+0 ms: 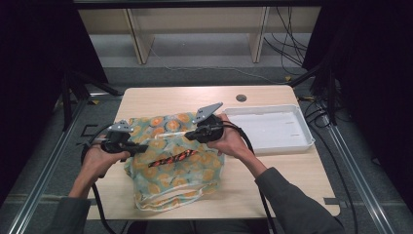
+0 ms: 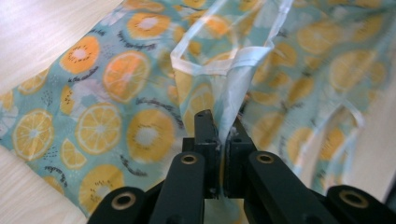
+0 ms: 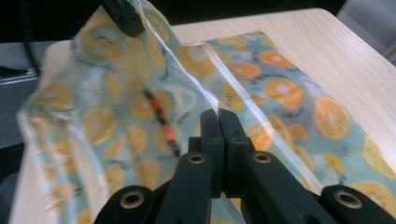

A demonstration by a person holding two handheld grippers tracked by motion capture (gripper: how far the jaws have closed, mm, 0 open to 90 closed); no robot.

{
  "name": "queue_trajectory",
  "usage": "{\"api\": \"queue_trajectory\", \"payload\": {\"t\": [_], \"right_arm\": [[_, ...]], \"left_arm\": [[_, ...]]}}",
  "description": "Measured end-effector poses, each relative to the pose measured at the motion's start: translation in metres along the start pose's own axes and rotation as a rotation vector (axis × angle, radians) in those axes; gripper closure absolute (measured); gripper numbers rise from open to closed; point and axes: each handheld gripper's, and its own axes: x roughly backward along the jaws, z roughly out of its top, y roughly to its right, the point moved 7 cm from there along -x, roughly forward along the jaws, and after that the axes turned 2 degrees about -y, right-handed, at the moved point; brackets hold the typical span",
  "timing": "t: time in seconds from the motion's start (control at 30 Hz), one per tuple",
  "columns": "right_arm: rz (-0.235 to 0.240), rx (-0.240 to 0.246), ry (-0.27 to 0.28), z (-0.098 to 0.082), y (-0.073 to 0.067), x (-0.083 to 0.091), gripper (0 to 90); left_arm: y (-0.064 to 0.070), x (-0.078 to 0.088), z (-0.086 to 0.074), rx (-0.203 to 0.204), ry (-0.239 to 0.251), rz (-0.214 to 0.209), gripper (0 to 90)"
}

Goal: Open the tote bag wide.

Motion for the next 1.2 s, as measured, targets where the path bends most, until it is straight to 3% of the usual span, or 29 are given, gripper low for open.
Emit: {"api": "queue_trajectory", "payload": {"t": [0.17, 0.3, 0.4, 0.47, 0.53, 0.6, 0.63, 0.67, 0.7, 0.73, 0.77, 0.83, 0.87, 0.9, 0.93, 0.97, 1.0, 1.03, 1.07, 1.1, 1.13, 1.2], "right_arm": [[-0.043, -0.037, -0.043, -0.012, 0.018, -0.02, 90.0], [-0.06, -0.026, -0.084, -0.019, 0.022, -0.032, 90.0], [-0.073, -0.025, -0.095, -0.02, 0.024, -0.034, 90.0], [-0.081, -0.028, -0.109, -0.021, 0.025, -0.034, 90.0], [-0.087, -0.041, -0.103, -0.022, 0.026, -0.035, 90.0], [-0.087, -0.043, -0.113, -0.023, 0.026, -0.034, 90.0], [-0.085, -0.042, -0.112, -0.023, 0.027, -0.035, 90.0], [-0.083, -0.042, -0.117, -0.023, 0.027, -0.035, 90.0], [-0.089, -0.042, -0.112, -0.023, 0.027, -0.035, 90.0], [-0.092, -0.044, -0.113, -0.023, 0.027, -0.035, 90.0], [-0.089, -0.042, -0.12, -0.023, 0.027, -0.034, 90.0], [-0.092, -0.046, -0.116, -0.024, 0.027, -0.035, 90.0], [-0.093, -0.05, -0.117, -0.024, 0.028, -0.035, 90.0], [-0.09, -0.077, -0.119, -0.024, 0.026, -0.035, 90.0], [-0.09, -0.077, -0.119, -0.024, 0.025, -0.035, 90.0], [-0.09, -0.077, -0.119, -0.024, 0.025, -0.035, 90.0], [-0.089, -0.042, -0.114, -0.023, 0.027, -0.035, 90.0], [-0.089, -0.042, -0.114, -0.023, 0.027, -0.035, 90.0], [-0.082, -0.052, -0.116, -0.023, 0.026, -0.035, 90.0], [-0.083, -0.044, -0.122, -0.023, 0.027, -0.034, 90.0], [-0.077, -0.048, -0.111, -0.023, 0.026, -0.035, 90.0], [-0.076, -0.057, -0.119, -0.024, 0.026, -0.036, 90.0]], "left_arm": [[-0.01, -0.019, -0.005, 0.018, -0.052, -0.004, 87.5], [-0.015, -0.03, -0.011, 0.039, -0.091, 0.017, 85.7], [-0.013, -0.032, -0.015, 0.056, -0.124, 0.025, 72.4], [-0.012, -0.026, -0.011, 0.085, -0.087, 0.069, 56.1], [-0.003, -0.01, -0.006, 0.06, -0.081, 0.107, 43.5], [0.012, 0.009, 0.001, 0.014, -0.073, 0.104, 36.6], [0.02, 0.016, 0.006, -0.003, -0.034, 0.127, 36.4], [0.02, 0.016, 0.006, -0.003, -0.034, 0.127, 36.3], [0.039, 0.028, 0.01, -0.052, -0.015, 0.141, 36.2], [0.048, 0.032, 0.01, -0.088, -0.023, 0.15, 36.3], [0.056, 0.033, 0.012, -0.138, -0.009, 0.15, 37.4], [0.072, 0.028, 0.009, -0.171, -0.014, 0.119, 41.0], [0.076, 0.024, 0.006, -0.169, -0.022, 0.116, 41.6], [0.076, 0.024, 0.006, -0.169, -0.022, 0.116, 42.1], [0.072, 0.015, -0.004, -0.213, -0.093, 0.149, 42.5], [0.072, 0.015, -0.004, -0.213, -0.093, 0.149, 42.5], [0.064, 0.003, -0.015, -0.203, -0.138, 0.193, 42.4], [0.064, 0.003, -0.015, -0.203, -0.138, 0.193, 42.4], [0.053, -0.007, -0.025, -0.211, -0.174, 0.237, 42.6], [0.053, -0.007, -0.025, -0.211, -0.174, 0.237, 43.2], [0.045, -0.014, -0.034, -0.19, -0.205, 0.258, 43.5], [0.038, -0.021, -0.038, -0.18, -0.205, 0.275, 43.9]]}}
